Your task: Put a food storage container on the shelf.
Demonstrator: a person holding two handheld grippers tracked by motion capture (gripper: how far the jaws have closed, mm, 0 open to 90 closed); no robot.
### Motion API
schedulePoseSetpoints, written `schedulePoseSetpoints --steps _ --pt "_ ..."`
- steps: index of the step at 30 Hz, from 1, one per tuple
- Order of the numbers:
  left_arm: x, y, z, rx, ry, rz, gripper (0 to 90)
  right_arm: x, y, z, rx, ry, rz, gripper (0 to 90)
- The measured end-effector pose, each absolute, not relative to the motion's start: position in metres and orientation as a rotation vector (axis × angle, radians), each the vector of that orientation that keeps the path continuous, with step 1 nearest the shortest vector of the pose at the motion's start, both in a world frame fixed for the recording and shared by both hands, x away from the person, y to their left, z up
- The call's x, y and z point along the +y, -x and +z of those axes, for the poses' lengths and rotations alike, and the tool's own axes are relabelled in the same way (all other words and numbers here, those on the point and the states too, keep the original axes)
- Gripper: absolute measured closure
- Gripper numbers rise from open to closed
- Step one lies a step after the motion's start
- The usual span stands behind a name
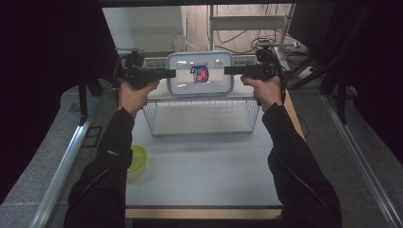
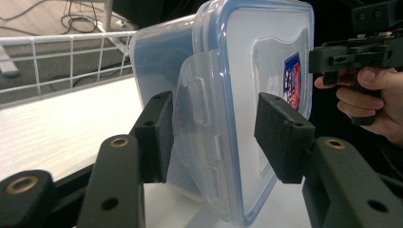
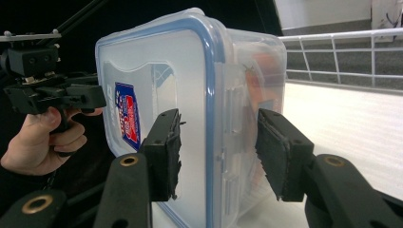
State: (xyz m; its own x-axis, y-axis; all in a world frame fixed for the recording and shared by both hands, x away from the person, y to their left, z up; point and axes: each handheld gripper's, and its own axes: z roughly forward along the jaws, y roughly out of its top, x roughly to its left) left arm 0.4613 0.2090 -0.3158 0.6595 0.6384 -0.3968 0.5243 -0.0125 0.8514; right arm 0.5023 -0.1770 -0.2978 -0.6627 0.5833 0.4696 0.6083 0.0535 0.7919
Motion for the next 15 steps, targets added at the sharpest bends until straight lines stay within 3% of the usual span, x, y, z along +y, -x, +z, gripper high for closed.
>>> schedulePoseSetpoints --steps 11,15 --pt "0.201 -0.458 -0.319 0.953 -1.728 0.241 42.6 -0.175 -0.501 -0.303 -2.281 1.279 -1.755 48.7" --pt "0.197 -0.459 -0.323 0.973 -1.757 0.277 42.1 -0.175 -0.506 -0.307 -2.259 1.335 -1.749 41.1"
